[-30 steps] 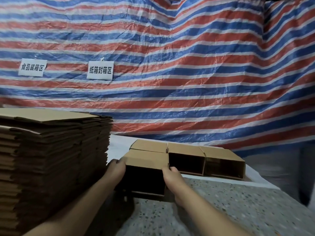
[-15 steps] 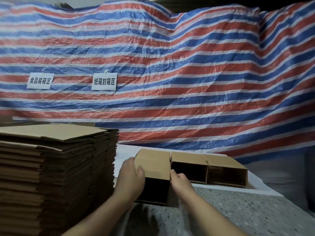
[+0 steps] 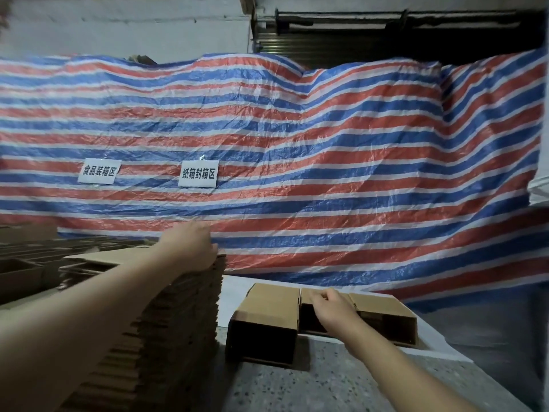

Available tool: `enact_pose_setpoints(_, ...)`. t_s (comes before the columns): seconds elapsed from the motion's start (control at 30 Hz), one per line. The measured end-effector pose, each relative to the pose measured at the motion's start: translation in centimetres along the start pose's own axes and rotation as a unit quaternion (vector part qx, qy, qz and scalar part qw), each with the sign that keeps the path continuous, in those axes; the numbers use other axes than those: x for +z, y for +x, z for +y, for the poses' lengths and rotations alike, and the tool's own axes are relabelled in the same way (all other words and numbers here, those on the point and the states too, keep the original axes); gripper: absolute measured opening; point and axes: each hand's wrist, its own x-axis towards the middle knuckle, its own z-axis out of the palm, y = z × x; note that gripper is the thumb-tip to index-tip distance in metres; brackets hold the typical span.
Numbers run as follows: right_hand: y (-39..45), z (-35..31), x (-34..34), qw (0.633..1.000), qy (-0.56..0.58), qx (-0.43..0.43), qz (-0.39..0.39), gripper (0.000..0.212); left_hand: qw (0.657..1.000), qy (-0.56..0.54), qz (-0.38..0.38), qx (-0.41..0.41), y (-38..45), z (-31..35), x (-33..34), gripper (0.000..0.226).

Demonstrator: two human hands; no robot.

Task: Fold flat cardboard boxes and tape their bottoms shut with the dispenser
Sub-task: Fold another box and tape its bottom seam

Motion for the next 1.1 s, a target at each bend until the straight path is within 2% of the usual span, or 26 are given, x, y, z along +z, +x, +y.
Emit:
enact_pose_setpoints(0.07, -0.8, -0.2, -1.3, 1.0, -0.015, -0.005, -0.006, 0.034, 0.998, 0.022, -0.063, -0.02, 0.0, -1.3, -0.6, 0.057)
enact_pose_setpoints(0.2, -1.6, -0.6, -3.4, 0.999, -0.032, -0.002, 0.002, 0.034, 0.997, 0.019, -0.075, -0.023, -0.5, -1.9, -0.5, 0.061)
enact_pose_setpoints(0.3, -2.3, -1.0, -3.8, 0.999, -0.032, 0.002, -0.003, 0.035, 0.991, 0.033, -0.125, -0.035, -1.6, -1.9, 0.9, 0.063)
enact_pose_setpoints(0.37, -2.7, -1.1, -3.8, 0.999, -0.032, 0.007, -0.019, 0.036, 0.987, 0.045, -0.151, -0.031, -2.3, -1.9, 1.8, 0.055)
enact_pose_setpoints(0.47, -3.2, -1.4, -3.7, 0.999, -0.034, 0.003, -0.033, 0.034, 0.988, 0.061, -0.139, -0.022, -3.2, -2.1, 2.7, 0.039)
enact_pose_setpoints(0.7, -4.0, -2.3, -3.1, 0.999, -0.024, -0.009, -0.045, 0.036, 0.993, 0.047, -0.11, -0.014, -4.9, -1.7, 2.7, 0.027)
enact_pose_setpoints(0.77, -4.1, -2.6, -2.9, 0.998, -0.026, -0.01, -0.048, 0.034, 0.997, 0.031, -0.076, -0.006, -5.5, -1.4, 2.4, 0.021)
enact_pose_setpoints(0.9, -4.5, -3.6, -2.9, 0.999, -0.023, -0.03, -0.032, 0.035, 0.993, 0.023, 0.104, 0.043, -6.5, -0.5, -1.1, 0.016)
enact_pose_setpoints(0.97, -4.5, -4.4, -3.4, 0.999, -0.014, -0.047, -0.017, 0.036, 0.984, 0.015, 0.164, 0.076, -6.7, 0.3, -3.9, 0.016)
enact_pose_setpoints(1.03, -4.4, -5.3, -4.4, 0.997, 0.029, -0.077, 0.0, 0.046, 0.974, -0.026, 0.195, 0.115, -6.9, 1.1, -6.8, 0.017)
enact_pose_setpoints(1.1, -4.4, -6.5, -5.8, 0.988, 0.097, -0.116, 0.018, 0.065, 0.961, -0.08, 0.213, 0.156, -7.1, 2.2, -9.2, 0.02)
